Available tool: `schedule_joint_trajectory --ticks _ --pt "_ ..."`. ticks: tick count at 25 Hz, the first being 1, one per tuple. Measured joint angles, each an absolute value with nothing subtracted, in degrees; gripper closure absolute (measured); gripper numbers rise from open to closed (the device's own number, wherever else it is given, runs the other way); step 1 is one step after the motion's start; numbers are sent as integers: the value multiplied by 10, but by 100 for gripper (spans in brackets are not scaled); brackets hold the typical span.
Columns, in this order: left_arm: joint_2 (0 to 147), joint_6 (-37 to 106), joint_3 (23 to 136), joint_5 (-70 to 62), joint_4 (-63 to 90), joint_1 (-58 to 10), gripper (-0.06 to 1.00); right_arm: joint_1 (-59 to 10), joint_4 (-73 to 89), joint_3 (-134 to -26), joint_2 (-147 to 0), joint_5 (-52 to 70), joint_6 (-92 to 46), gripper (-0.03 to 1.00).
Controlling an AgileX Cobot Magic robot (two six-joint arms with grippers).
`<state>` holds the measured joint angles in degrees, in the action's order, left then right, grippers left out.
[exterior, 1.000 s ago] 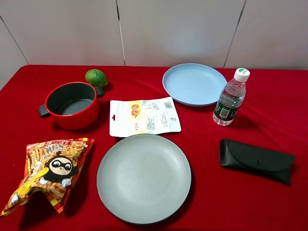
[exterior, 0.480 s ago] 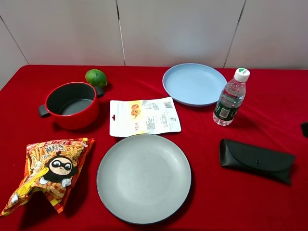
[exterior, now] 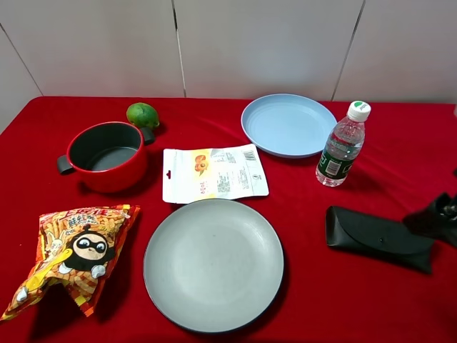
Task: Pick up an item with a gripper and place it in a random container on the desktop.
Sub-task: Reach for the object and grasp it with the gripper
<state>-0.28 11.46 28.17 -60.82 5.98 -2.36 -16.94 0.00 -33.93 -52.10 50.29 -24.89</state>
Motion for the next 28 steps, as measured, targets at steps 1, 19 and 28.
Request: schedule_joint_trajectory --ticks 1,19,28 --pt "-3 115 282 -608 60 -24 -5 -169 -3 -339 -535 498 -258 28" --pt "-3 115 282 -608 60 -24 -5 -169 -5 -339 -737 367 -367 28" --pt "-3 115 282 -608 60 -24 -5 -169 -5 -340 -806 321 -403 28"
